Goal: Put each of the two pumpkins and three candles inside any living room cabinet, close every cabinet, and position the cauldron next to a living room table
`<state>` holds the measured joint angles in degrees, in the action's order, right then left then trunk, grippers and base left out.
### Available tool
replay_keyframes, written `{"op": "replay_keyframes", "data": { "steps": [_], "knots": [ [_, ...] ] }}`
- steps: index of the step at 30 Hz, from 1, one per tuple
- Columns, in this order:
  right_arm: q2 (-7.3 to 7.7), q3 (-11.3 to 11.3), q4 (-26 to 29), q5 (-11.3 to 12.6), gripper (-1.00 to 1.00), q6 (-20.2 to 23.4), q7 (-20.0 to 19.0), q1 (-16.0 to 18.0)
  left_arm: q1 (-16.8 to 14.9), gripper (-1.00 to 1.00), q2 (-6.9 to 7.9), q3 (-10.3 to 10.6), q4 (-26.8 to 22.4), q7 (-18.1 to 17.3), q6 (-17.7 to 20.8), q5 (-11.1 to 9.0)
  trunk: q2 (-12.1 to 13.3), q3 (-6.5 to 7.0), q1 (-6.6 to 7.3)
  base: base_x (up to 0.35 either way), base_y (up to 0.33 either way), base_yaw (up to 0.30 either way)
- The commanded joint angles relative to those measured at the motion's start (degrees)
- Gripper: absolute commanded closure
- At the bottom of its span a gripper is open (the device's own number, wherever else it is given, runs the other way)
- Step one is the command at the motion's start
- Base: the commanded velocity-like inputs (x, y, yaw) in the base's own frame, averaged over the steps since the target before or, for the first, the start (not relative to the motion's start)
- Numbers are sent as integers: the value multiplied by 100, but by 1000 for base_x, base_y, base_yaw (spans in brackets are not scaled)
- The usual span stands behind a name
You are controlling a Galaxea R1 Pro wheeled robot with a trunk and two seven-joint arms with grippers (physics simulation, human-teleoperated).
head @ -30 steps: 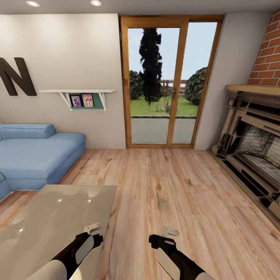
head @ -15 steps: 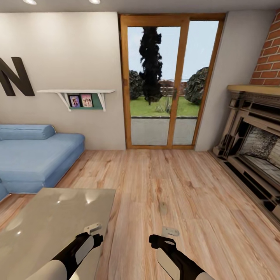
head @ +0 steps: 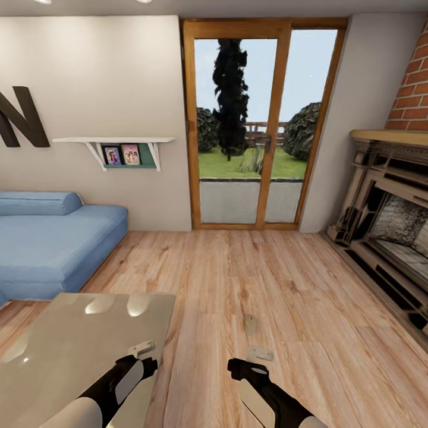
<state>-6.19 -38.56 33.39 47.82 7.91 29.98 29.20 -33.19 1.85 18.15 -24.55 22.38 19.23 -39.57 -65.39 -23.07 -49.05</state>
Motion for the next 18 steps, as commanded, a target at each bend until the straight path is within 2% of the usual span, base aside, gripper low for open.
{"op": "replay_keyframes", "data": {
  "steps": [1,18],
  "knots": [
    [4,-29,10,17,-100,28,43,6,-3,-100,8,48,-14,47,20,-51,-4,-7,-2,137,0,0],
    [4,-24,10,17,-100,30,39,6,-3,-100,-1,48,-14,47,20,-51,-4,-7,-2,137,0,0]
  ]
}}
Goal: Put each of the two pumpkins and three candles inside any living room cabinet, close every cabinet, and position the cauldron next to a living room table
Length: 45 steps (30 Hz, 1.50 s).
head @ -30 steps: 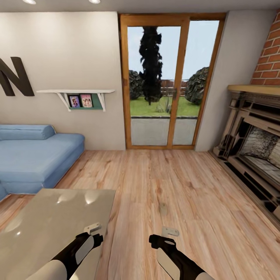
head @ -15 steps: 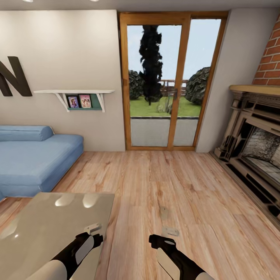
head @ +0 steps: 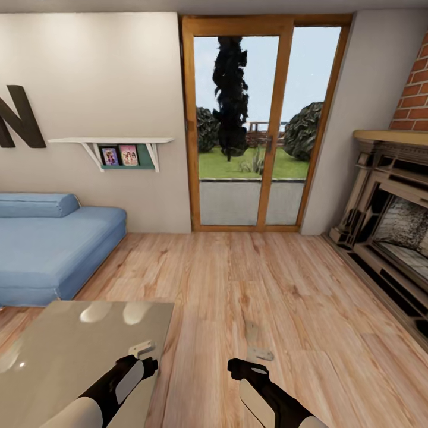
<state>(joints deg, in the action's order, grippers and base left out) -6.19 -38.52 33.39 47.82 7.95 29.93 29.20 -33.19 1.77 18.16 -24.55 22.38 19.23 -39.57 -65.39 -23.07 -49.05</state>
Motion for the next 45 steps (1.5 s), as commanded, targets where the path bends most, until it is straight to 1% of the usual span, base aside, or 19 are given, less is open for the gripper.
{"op": "replay_keyframes", "data": {
  "steps": [1,9,12,18,33,45],
  "knots": [
    [4,-26,6,17,-100,24,41,6,-3,-100,8,48,-14,47,20,-51,-4,-7,-2,137,0,0],
    [4,-24,1,17,-100,23,39,7,-3,-100,8,61,-14,47,19,-51,-4,-7,-2,137,0,0],
    [4,-24,1,17,-100,23,39,7,-3,-100,8,121,-14,47,18,-53,-4,-7,-2,125,0,-68],
    [4,-24,8,17,-100,24,39,6,-3,-100,8,174,-14,47,15,-59,-4,-7,-2,97,0,-231],
    [4,-24,9,17,-100,40,41,7,-3,-100,8,180,-14,47,20,-58,-4,-7,-2,21,0,-272],
    [4,-24,13,17,-100,58,47,6,-3,-100,8,180,-14,47,20,-60,-4,-12,-2,239,0,-34]
  ]
}}
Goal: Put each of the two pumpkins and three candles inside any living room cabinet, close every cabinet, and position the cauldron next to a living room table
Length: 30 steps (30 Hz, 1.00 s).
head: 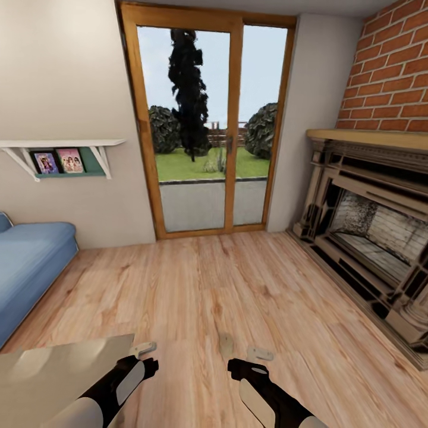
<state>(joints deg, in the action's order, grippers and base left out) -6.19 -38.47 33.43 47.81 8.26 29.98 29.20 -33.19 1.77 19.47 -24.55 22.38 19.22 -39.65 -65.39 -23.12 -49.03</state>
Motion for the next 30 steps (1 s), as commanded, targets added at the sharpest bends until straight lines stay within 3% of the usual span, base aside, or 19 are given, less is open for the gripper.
{"op": "replay_keyframes", "data": {
  "steps": [1,10,30],
  "knots": [
    [4,-29,8,17,-100,24,41,7,-3,-100,8,48,-15,47,20,-51,-4,-10,-3,261,0,-69],
    [4,-29,7,17,-100,24,40,7,-3,-100,8,48,-15,47,20,-51,-4,-62,-3,259,-4,-140],
    [4,-29,8,17,-100,17,42,7,-3,-100,8,48,-15,47,17,-51,-4,-93,-3,237,-20,-46]
  ]
}}
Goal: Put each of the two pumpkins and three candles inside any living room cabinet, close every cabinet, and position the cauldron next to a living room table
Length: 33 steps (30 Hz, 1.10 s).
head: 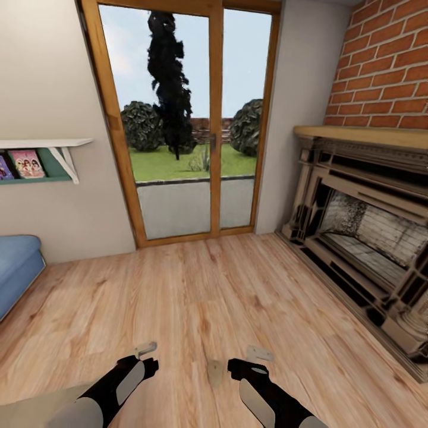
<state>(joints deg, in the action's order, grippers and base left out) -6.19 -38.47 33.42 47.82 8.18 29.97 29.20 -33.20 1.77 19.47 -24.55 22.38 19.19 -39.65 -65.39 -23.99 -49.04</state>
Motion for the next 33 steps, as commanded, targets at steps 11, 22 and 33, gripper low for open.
{"op": "replay_keyframes", "data": {
  "steps": [11,22,33],
  "knots": [
    [4,-29,11,17,-100,31,44,8,-3,-100,8,48,-15,47,22,-51,-4,-10,-3,235,0,-9],
    [4,-29,12,17,-100,43,44,7,-3,-100,8,57,-15,48,21,-51,-4,-10,-3,235,-7,200],
    [4,-29,15,17,-100,35,44,7,-3,-100,4,57,-15,55,16,-51,-4,-10,-3,235,-97,39]
  ]
}}
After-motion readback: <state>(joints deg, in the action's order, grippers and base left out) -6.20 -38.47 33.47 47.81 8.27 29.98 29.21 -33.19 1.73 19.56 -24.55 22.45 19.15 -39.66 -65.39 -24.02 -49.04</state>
